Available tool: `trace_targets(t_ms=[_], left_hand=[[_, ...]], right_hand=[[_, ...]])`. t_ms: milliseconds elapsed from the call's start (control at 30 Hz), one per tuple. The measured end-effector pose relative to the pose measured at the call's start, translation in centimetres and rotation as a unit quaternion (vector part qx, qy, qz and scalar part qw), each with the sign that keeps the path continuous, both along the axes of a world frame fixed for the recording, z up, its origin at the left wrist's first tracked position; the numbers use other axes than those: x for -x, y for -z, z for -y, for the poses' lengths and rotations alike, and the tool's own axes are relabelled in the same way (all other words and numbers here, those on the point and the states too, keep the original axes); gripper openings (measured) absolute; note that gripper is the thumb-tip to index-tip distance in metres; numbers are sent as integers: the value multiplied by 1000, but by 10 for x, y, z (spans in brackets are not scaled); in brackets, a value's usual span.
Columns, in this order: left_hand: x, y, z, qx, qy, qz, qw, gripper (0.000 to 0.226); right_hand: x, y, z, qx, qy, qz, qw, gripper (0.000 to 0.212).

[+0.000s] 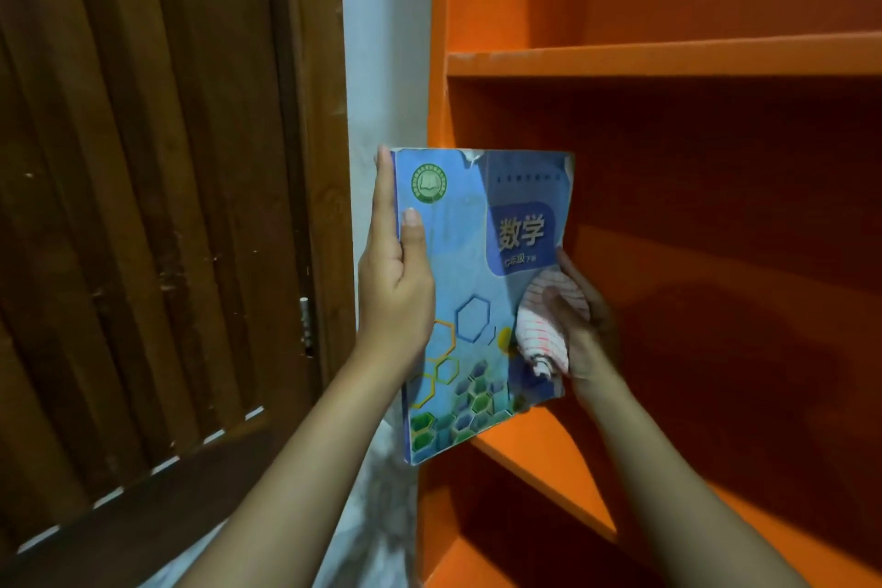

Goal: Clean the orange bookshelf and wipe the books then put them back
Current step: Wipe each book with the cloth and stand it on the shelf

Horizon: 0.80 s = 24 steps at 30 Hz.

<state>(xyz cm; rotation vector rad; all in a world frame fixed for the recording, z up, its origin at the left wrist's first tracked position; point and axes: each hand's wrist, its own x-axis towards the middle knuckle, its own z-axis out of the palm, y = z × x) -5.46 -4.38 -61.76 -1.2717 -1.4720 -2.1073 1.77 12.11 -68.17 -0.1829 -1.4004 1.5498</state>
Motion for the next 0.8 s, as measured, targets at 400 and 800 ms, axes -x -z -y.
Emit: trace_targets(t_ms=[400,800], left_hand=[[2,1,-31,10,-65,-52,996,51],[6,0,-33,27,-39,-50,998,52]], right_hand=[[20,-9,-16,-25,30,43,998,44],[16,-6,-14,-39,58,114,991,38]])
